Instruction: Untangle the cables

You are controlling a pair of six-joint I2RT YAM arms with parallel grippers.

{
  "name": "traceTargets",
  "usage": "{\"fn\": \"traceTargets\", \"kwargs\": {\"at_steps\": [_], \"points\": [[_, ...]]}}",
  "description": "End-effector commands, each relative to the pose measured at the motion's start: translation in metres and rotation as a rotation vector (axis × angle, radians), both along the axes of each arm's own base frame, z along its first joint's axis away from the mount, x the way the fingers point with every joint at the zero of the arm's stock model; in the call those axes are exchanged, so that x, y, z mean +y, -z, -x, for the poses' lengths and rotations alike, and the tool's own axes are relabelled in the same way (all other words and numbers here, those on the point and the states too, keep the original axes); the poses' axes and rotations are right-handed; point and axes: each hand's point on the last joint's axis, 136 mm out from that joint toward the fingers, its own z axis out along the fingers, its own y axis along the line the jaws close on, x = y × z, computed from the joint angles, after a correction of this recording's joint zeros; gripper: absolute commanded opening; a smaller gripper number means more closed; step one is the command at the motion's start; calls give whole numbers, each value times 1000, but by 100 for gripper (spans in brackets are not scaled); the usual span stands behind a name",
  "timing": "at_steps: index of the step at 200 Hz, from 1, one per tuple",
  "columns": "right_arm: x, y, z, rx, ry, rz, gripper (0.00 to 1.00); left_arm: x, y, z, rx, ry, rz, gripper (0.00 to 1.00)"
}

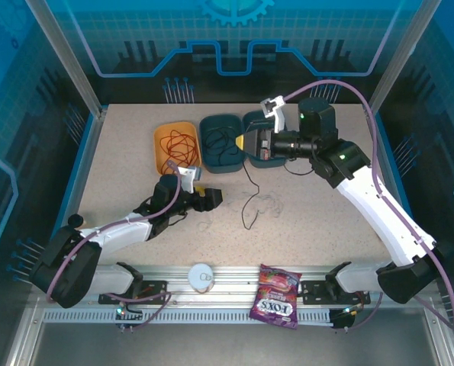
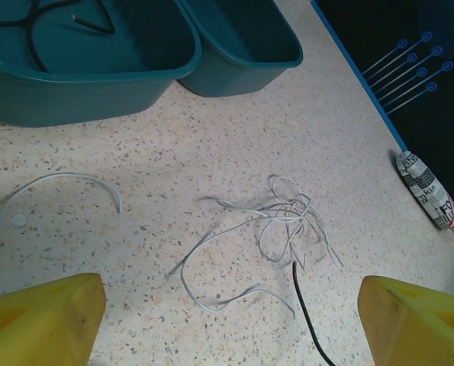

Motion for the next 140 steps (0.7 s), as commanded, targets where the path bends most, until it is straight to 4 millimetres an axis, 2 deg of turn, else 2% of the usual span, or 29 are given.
{"fn": "traceTargets", "kwargs": {"at_steps": [1,35,45,50,57,90,124,140], "points": [[1,-32,8,-69,-38,-50,11,2,-8,-3,-10,-26,-4,88],[-4,-65,12,-177,-31,-54,11,12,-8,-3,-15,-77,-21,90],[-5,-72,12,-199,-29,-57,11,18,-10,-3,-17,-110,-26,93],[-5,-76,11,-208,-29,-59,11,22,-11,-4,-15,-133,-30,99],[-5,-80,10,-217,-27,-63,11,27,-13,-4,-18,-162,-35,99],[4,-88,5,-223,-59,-100,11,66,-32,-2,-41,-354,-76,99],[16,-98,0,-254,-113,-155,11,103,-58,12,-103,-497,-99,99],[19,-100,-9,-281,-103,-140,11,115,-66,18,-129,-539,-106,99]]}}
